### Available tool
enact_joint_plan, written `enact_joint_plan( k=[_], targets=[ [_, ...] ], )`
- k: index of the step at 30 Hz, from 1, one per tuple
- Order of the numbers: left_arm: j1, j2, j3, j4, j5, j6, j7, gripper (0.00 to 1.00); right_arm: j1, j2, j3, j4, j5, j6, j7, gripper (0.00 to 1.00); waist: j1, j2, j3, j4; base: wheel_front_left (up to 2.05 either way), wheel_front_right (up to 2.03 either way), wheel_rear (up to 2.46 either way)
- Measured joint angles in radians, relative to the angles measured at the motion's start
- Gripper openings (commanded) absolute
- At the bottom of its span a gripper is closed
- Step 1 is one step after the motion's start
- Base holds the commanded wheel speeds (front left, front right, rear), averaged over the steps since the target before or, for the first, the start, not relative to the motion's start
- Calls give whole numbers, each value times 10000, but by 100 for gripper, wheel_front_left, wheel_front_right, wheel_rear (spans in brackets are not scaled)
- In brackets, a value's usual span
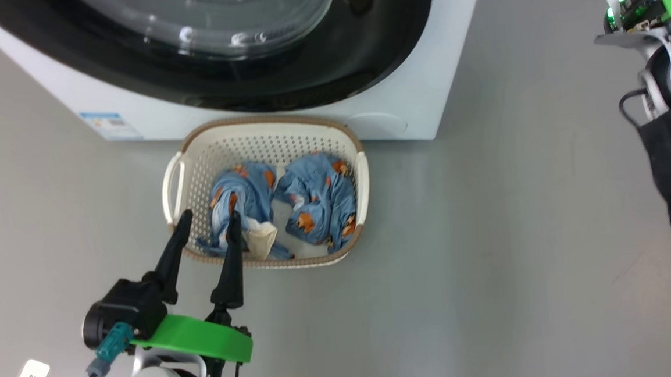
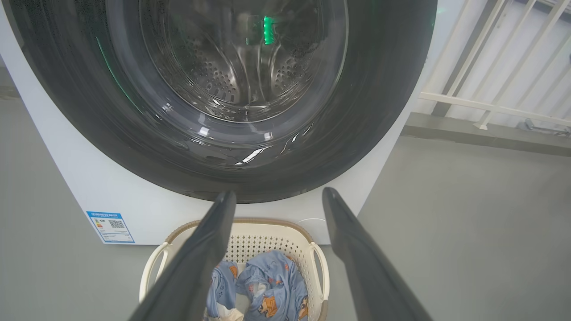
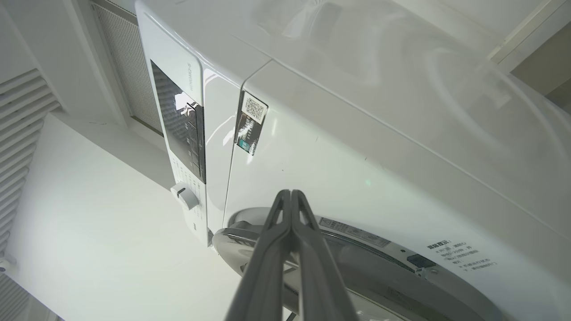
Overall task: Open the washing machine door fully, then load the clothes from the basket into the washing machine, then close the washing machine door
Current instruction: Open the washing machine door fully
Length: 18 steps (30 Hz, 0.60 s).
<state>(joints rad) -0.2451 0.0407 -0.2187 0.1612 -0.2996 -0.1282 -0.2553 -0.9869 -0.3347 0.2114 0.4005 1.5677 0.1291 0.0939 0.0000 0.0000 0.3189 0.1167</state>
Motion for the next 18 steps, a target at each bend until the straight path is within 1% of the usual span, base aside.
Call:
enact_joint_plan(
  k=[2, 5, 11, 14, 18],
  targets=[
    [-99, -15, -59, -17, -73, 0, 0, 100, -267, -128, 125, 240, 134, 0, 698, 0, 0, 0, 194, 122, 0, 0, 0],
    [-226, -33, -163, -36, -153, 0, 0, 100, -662, -142, 144, 608, 604, 0, 1624, 0, 0, 0, 475, 292, 0, 0, 0],
    [-516, -38, -293, -113, -295, 0, -2, 100, -1377, -182, 146, 1244, 997, 0, 3129, 0, 0, 0, 1006, 566, 0, 0, 0],
    [-682, -44, -408, -153, -334, 0, -2, 100, -1662, -182, 130, 1519, 1026, 0, 3649, 0, 0, 0, 1240, 682, 0, 0, 0],
    [-843, -50, -527, -221, -407, 0, -2, 100, -1902, -182, 128, 1685, 1058, 0, 4027, 0, 0, 0, 1457, 788, 0, 0, 0]
  ],
)
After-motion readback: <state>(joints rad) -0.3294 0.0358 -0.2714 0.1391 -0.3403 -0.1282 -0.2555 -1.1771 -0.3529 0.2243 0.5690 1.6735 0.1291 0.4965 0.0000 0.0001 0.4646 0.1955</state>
